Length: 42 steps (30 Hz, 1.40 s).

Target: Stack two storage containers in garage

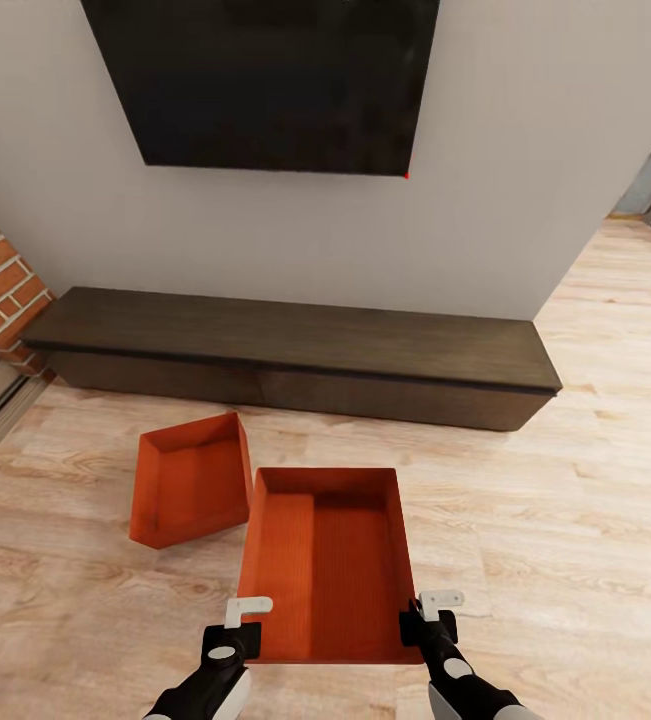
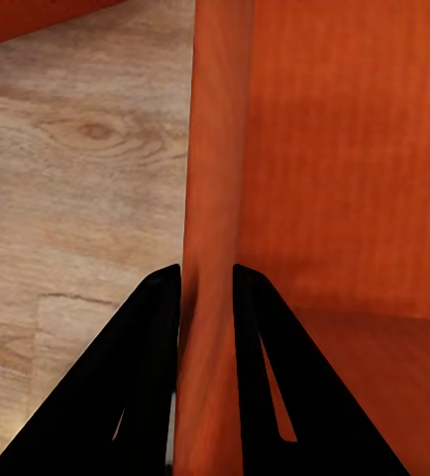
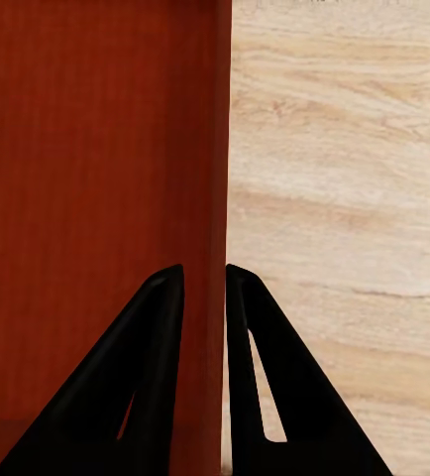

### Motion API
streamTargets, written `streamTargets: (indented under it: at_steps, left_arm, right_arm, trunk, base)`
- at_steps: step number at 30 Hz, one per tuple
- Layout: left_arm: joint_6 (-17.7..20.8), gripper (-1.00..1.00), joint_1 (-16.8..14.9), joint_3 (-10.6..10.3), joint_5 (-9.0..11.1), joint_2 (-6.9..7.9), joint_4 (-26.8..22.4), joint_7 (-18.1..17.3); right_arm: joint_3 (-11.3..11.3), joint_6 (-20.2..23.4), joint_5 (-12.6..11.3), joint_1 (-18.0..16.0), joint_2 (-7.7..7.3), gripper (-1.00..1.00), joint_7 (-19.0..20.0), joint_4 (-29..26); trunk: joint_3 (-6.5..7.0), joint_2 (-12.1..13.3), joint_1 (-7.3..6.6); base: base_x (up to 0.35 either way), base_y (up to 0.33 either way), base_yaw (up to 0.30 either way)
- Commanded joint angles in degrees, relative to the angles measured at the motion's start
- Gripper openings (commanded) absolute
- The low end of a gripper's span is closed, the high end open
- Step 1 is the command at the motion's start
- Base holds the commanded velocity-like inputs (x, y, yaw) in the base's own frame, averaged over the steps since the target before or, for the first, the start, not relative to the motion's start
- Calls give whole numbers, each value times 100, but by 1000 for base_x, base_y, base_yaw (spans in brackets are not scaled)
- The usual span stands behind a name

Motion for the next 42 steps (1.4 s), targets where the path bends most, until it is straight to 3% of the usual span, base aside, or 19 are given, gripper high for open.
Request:
streamTargets:
  at_steps: [1,11,32,42]
  left_arm:
    - [11,-100,3,-9,60,33,21,87]
    - [11,-100,3,-6,62,33,21,87]
    - [11,-100,3,-8,66,33,21,87]
    - [3,-100,3,-2,69,33,7,91]
  right_arm:
    - [-127,-335,-46,-9,3,-100,-42,-10]
    - [-127,-418,-68,-9,8,-100,-62,-10]
    - [-128,-511,-78,-9,8,-100,-68,-4]
    - [-132,-511,-74,-9,5,-100,-68,-1]
  trunk:
    - [15,38,-22]
    - [194,440,-242]
    - [757,1282,-703]
    - [850,1282,-703]
  base:
    - [0,0,0]
    - [0,0,0]
    - [0,0,0]
    - [0,0,0]
